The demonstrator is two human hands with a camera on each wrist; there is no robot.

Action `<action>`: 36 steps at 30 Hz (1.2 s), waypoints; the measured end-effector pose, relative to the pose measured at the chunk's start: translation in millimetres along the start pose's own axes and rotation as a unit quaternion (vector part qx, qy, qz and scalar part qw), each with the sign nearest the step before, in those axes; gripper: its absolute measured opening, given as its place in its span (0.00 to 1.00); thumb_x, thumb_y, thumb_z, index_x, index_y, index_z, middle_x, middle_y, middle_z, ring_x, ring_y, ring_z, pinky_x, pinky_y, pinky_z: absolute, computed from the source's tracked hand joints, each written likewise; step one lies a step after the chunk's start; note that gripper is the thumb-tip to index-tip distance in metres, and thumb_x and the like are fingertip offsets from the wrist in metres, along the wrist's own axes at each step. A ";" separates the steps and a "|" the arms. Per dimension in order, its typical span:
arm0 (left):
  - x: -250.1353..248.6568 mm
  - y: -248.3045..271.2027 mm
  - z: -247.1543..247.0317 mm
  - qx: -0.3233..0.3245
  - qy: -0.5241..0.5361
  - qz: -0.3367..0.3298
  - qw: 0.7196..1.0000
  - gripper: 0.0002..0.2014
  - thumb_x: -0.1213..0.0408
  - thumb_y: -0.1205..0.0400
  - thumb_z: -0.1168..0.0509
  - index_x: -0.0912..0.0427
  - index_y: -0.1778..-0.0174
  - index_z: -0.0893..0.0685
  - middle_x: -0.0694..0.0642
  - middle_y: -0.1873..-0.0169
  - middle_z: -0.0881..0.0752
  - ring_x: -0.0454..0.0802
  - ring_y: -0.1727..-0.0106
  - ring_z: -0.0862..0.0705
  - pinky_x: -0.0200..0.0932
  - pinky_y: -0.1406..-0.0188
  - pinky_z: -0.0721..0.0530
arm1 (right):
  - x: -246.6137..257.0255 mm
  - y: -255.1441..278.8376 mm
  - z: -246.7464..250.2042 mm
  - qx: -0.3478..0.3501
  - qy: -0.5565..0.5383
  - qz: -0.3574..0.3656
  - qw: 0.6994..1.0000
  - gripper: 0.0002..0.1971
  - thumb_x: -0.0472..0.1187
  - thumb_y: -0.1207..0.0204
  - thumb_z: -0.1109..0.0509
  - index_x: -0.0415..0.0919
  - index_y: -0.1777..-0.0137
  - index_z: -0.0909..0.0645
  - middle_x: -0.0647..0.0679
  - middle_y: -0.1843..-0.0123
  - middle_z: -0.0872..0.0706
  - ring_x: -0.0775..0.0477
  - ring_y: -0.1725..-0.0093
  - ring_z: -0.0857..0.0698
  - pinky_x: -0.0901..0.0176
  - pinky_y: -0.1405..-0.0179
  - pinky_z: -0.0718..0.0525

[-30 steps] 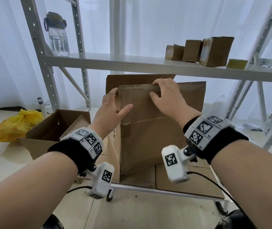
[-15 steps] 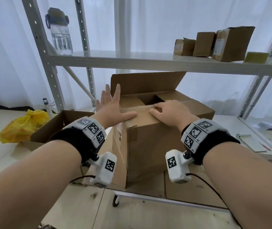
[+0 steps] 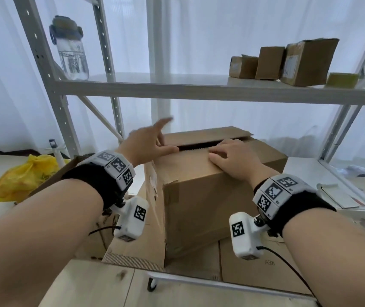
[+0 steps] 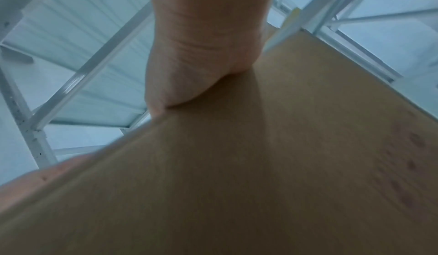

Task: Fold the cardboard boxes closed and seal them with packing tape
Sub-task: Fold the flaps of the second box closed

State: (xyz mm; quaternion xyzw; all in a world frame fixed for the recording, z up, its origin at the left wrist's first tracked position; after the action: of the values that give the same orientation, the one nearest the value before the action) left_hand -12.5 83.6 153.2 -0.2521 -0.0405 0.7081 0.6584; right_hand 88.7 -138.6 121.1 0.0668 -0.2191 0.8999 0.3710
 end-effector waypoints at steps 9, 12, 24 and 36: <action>-16.2 32.0 -22.5 0.134 0.023 0.121 0.983 0.35 0.37 0.19 0.44 0.49 0.18 0.39 0.53 0.19 0.42 0.54 0.18 0.46 0.53 0.21 0.48 | 4.8 35.2 -28.9 -0.281 -0.056 -0.084 0.954 0.21 0.50 0.22 0.49 0.42 0.46 0.18 0.42 0.43 0.16 0.40 0.39 0.21 0.44 0.31 0.33; -18.4 38.8 -29.4 0.081 0.098 0.139 0.982 0.29 0.45 0.16 0.42 0.50 0.20 0.35 0.54 0.18 0.43 0.52 0.17 0.50 0.51 0.20 0.54 | -11.1 58.9 -41.6 -0.283 -0.048 -0.194 0.938 0.30 0.59 0.23 0.50 0.44 0.26 0.31 0.41 0.22 0.32 0.39 0.21 0.38 0.39 0.21 0.52; -12.3 51.6 -54.5 -0.112 0.473 0.205 0.850 0.14 0.67 0.21 0.43 0.49 0.46 0.15 0.44 0.37 0.22 0.46 0.33 0.26 0.49 0.25 0.31 | -59.5 70.9 -27.7 -0.246 -0.384 -0.311 0.834 0.42 0.69 0.24 0.42 0.46 0.17 0.46 0.45 0.20 0.34 0.41 0.23 0.32 0.40 0.22 0.36; 13.2 49.7 -6.3 0.015 0.385 0.218 0.897 0.16 0.65 0.15 0.41 0.54 0.32 0.20 0.51 0.33 0.25 0.47 0.39 0.24 0.38 0.42 0.26 | -38.4 72.4 -19.9 -0.227 -0.355 -0.369 0.829 0.38 0.73 0.25 0.51 0.40 0.37 0.23 0.42 0.36 0.21 0.40 0.39 0.23 0.43 0.35 0.26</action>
State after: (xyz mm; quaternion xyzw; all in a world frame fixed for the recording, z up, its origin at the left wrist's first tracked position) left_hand -55.3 87.9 124.4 -0.4982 0.2827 0.6816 0.4553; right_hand 66.6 -199.9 67.5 0.3711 -0.4927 0.5354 0.5769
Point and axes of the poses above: each hand's wrist, its own y-axis away from the middle knuckle, its own z-axis out of the back of the hand, x = y × z, the point moved 1 cm from there along -y, towards the middle knuckle
